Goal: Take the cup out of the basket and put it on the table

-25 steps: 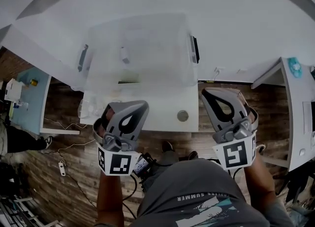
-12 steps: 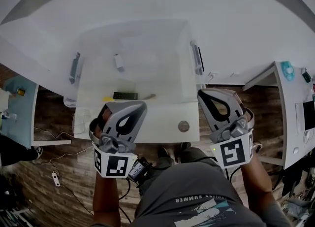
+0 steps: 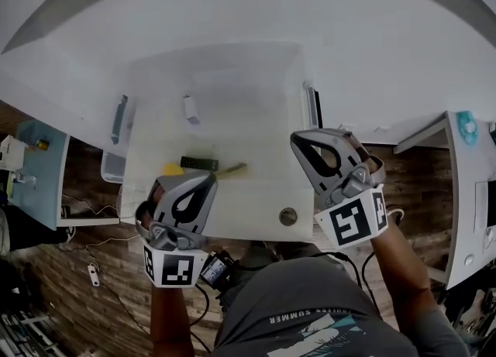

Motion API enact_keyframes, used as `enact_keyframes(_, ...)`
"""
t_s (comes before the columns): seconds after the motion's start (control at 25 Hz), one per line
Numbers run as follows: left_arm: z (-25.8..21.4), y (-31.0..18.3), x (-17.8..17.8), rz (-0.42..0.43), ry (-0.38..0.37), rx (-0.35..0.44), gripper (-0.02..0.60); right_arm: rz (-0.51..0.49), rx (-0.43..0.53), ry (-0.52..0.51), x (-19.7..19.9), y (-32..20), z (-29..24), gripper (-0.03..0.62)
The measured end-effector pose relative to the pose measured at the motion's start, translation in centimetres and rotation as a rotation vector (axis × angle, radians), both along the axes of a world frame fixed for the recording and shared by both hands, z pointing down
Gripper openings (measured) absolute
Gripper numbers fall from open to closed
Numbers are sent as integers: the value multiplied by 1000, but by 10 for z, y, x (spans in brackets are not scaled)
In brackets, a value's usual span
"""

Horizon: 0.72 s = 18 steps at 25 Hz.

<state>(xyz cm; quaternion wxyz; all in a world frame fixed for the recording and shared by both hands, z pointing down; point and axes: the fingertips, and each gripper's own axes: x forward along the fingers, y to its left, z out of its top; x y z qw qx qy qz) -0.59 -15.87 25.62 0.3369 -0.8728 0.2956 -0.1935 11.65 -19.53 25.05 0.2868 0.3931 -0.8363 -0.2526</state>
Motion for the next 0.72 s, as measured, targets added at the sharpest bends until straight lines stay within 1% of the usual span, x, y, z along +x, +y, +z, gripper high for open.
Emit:
enact_keyframes(0.2,15,-6,2,-39,8,-49,16,-27,-76,39,0,-41,34,11)
enact_keyframes(0.4,23,-28,-8,-44,31,-92,16,-11,-159,104,-7,-95,65,12)
enact_keyframes(0.52,28,-46,-15,-31,28,-108,17,5,-216,147,-15,-127,84,14)
enact_keyframes(0.6,30,-56,-20,-25,31,-118,17,5,-257,184,-23,-147,99,24)
enact_keyframes(0.72,33,-71,-28,-19,43,-137,17,14,-337,243,-32,-176,129,57)
